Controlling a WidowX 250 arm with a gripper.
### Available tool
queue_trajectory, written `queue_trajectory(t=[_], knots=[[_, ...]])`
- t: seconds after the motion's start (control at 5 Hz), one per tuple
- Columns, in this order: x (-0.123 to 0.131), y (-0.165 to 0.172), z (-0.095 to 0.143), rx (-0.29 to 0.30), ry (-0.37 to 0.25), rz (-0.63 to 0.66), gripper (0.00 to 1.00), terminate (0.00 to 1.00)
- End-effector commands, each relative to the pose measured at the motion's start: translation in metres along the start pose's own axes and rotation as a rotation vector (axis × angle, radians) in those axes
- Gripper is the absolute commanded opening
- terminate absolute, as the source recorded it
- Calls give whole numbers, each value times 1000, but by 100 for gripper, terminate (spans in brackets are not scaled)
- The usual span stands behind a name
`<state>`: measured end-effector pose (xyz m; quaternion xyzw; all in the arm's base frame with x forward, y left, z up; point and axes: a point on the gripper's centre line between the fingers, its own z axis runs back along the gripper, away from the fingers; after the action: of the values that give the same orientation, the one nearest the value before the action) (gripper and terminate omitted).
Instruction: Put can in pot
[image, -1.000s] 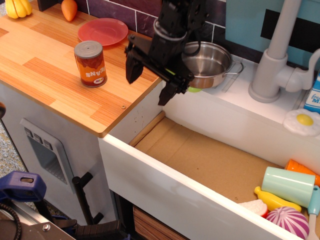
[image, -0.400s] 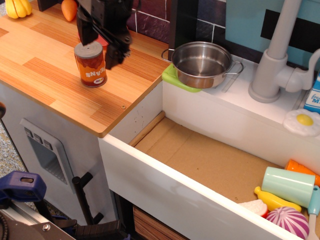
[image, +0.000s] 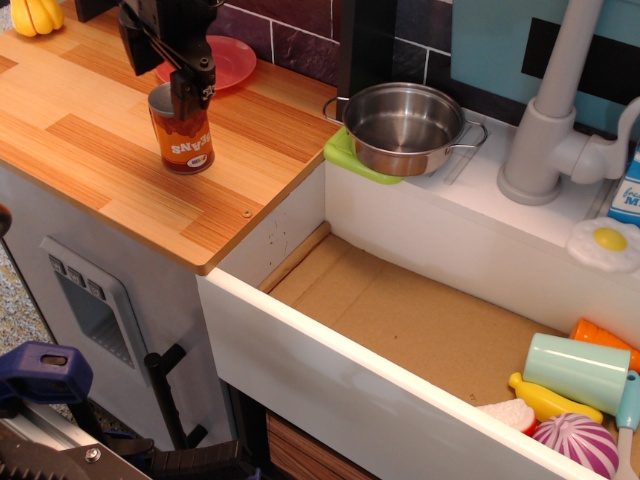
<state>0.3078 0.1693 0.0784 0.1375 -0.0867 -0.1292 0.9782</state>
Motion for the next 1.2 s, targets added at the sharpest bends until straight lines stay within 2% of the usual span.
queue_trajectory(t=[0.0,0.6,0.8,1.0], knots=[[5,18,-1,13,-66,-11,100,0],[5,22,-28,-96,-90,15,100,0],[5,17,-34,-126,-76,51,100,0],[5,10,-26,-131,-74,67,0,0]])
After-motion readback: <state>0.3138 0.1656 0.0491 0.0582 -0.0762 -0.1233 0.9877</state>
